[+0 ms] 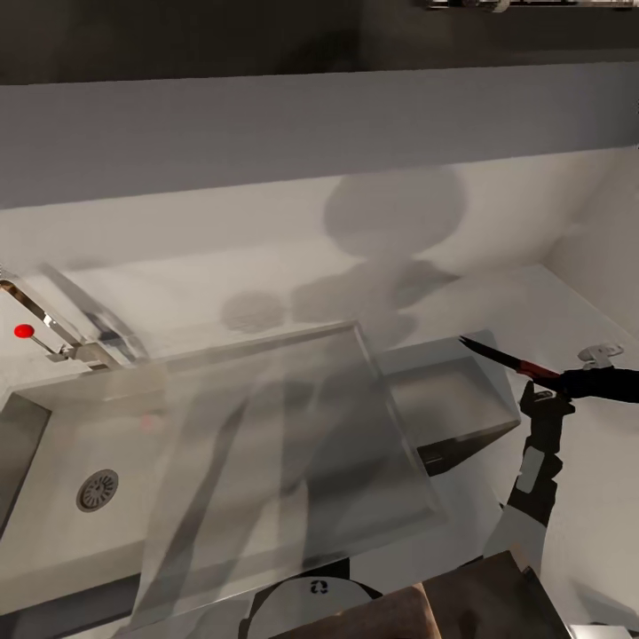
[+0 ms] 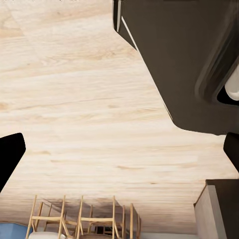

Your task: In the kitchen, take the Vidalia onion out of the sink, dice it on the chopping board with the paring knife, put the diced onion into the bowl on the countertop, then place both the paring knife and the chopping board into the sink.

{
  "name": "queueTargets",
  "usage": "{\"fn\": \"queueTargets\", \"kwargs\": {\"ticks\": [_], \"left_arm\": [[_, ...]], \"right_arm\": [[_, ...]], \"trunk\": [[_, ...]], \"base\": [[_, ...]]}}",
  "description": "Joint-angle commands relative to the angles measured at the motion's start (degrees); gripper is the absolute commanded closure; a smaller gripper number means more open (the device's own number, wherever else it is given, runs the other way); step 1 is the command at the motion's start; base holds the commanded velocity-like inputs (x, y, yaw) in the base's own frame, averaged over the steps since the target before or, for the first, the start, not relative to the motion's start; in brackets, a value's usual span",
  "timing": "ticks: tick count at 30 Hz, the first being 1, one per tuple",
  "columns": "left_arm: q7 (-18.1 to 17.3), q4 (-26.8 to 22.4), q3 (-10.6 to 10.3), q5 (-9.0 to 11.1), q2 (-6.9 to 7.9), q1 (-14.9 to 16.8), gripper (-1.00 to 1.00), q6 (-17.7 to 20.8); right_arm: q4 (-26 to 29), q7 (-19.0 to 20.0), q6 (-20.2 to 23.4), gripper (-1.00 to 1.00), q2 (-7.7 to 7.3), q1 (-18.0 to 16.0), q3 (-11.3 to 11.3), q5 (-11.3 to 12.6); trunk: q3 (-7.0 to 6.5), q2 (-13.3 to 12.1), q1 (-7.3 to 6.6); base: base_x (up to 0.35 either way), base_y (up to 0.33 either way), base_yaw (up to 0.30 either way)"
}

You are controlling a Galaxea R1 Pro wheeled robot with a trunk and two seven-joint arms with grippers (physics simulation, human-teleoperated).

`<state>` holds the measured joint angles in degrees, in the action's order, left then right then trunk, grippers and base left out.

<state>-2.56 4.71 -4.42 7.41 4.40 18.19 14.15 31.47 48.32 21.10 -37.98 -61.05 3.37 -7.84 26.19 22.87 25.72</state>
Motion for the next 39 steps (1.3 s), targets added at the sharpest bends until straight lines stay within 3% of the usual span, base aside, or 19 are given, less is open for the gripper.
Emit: {"fn": "queueTargets", "kwargs": {"ticks": [1, 28, 39], "left_arm": [[-0.26, 0.12, -0.5, 0.59, 0.0, 0.09, -1.0, 0.09], [-0.26, 0.12, -0.5, 0.59, 0.04, 0.09, -1.0, 0.09], [-0.33, 0.12, -0.5, 0.59, 0.08, 0.09, -1.0, 0.09]], "right_arm": [[-0.29, 0.42, 0.38, 1.0, 1.33, 0.05, 0.13, -0.95], [-0.27, 0.37, 0.43, 1.0, 1.33, 0.05, 0.05, -0.95], [0.07, 0.28, 0.74, 1.0, 1.33, 0.05, 0.15, -1.04]], "trunk": [[0.01, 0.05, 0.06], [-0.67, 0.05, 0.06], [-1.56, 0.05, 0.06]], "base": [[0.0, 0.0, 0.0], [0.0, 0.0, 0.0], [0.0, 0.0, 0.0]]}}
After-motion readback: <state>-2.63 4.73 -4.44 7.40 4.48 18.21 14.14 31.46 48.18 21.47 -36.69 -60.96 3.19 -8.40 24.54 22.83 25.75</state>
